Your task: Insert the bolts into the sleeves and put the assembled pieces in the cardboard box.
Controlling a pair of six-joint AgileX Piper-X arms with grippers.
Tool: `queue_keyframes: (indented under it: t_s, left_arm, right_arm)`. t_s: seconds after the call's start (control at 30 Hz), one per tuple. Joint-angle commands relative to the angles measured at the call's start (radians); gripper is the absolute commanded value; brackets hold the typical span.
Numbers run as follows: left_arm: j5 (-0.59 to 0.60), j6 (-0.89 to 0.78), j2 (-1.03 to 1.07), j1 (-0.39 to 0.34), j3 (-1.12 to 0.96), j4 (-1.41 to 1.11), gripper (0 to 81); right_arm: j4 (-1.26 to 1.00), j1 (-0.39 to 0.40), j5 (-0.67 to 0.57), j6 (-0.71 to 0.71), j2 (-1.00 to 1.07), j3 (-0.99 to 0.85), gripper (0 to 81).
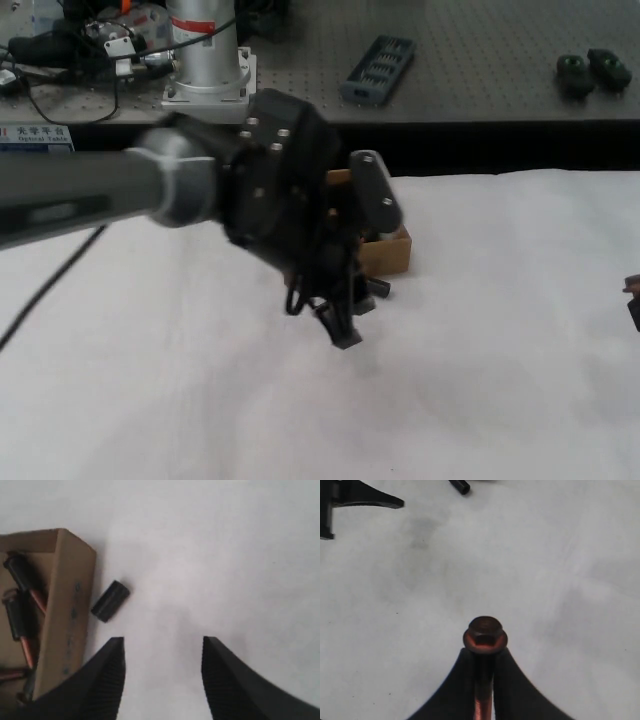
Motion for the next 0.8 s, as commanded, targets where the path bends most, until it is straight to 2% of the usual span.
queue_keyframes:
  t_s: [0.0,0.3,0.77]
  left_arm:
    - [-0.016,0.071,0.052,-0.003,-0.084,0.000,35.6]
    - [0.011,0.131,0.147,-0.003,-0.210,0.011,35.6]
    - [0.075,0.210,0.232,0.017,-0.224,0.004,35.6]
  right_arm:
    - [-0.016,-0.006,-0.019,-0.007,-0.014,-0.001,2.7]
    - [-0.016,-0.006,-0.019,-0.007,-0.015,-0.001,2.7]
    - [-0.016,-0.006,-0.019,-0.007,-0.015,-0.001,2.7]
